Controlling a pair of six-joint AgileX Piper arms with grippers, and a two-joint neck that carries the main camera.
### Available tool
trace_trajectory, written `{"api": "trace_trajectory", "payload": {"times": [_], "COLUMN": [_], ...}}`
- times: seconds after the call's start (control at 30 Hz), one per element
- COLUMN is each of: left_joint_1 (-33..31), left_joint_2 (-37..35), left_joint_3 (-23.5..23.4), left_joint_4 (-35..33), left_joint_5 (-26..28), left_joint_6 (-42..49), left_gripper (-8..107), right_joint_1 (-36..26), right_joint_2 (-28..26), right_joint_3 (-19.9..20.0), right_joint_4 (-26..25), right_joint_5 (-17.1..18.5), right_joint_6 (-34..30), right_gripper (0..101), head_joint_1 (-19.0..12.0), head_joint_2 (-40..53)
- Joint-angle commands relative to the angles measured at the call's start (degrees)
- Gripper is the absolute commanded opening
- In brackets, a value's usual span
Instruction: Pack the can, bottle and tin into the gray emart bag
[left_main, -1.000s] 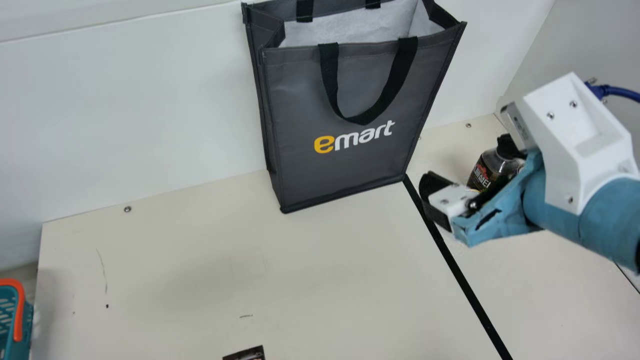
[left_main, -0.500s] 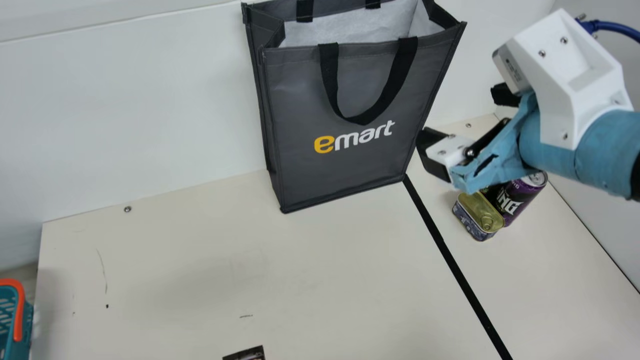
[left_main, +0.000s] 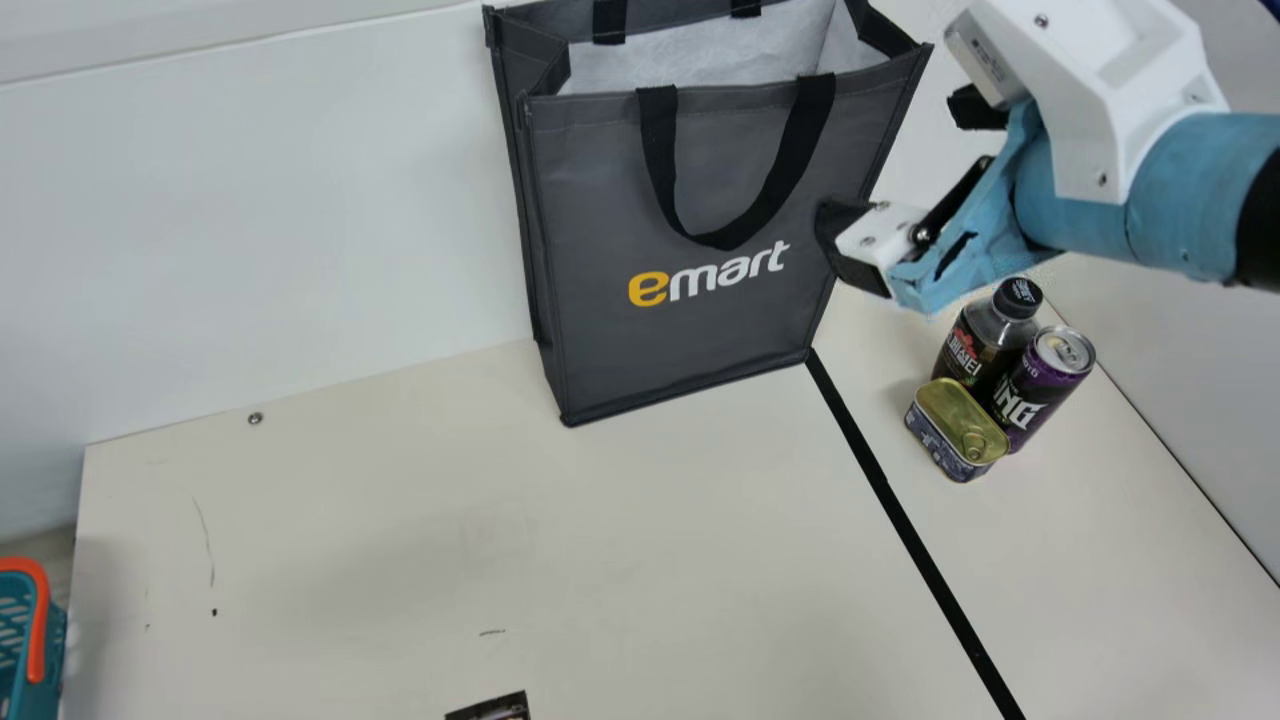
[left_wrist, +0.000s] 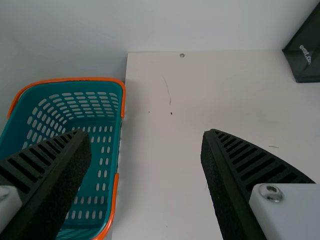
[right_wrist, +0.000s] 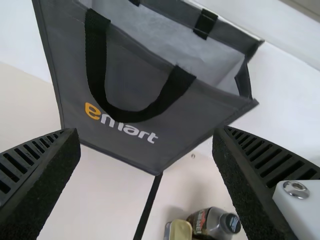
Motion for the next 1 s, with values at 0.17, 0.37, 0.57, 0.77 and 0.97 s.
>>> {"api": "trace_trajectory", "payload": {"times": [0.17, 0.37, 0.57, 0.77, 0.97], "left_joint_1": [0.0, 0.0, 0.0, 0.0, 0.0], "left_joint_2": [0.0, 0.0, 0.0, 0.0, 0.0], "left_joint_3": [0.0, 0.0, 0.0, 0.0, 0.0], "left_joint_4": [0.0, 0.0, 0.0, 0.0, 0.0], "left_joint_5": [0.0, 0.0, 0.0, 0.0, 0.0], "left_joint_6": [0.0, 0.0, 0.0, 0.0, 0.0], "left_gripper": [90, 90, 90, 90, 90], "right_joint_1": [1.4, 2.5, 3.1, 3.4, 3.4], "right_joint_2": [3.8, 6.4, 9.1, 11.8, 14.9], "right_joint_3": [-4.3, -6.9, -9.3, -11.8, -14.4], "right_joint_4": [1.2, 1.9, 2.9, 3.8, 5.2], "right_joint_5": [-0.1, -0.1, -0.1, -0.1, -0.1], "right_joint_6": [-5.0, -8.6, -12.2, -16.2, -20.1], "right_gripper": [91, 91, 91, 91, 91], "head_joint_1": [-1.3, -1.3, -1.3, -1.3, -1.3], "head_joint_2": [0.0, 0.0, 0.0, 0.0, 0.0]}}
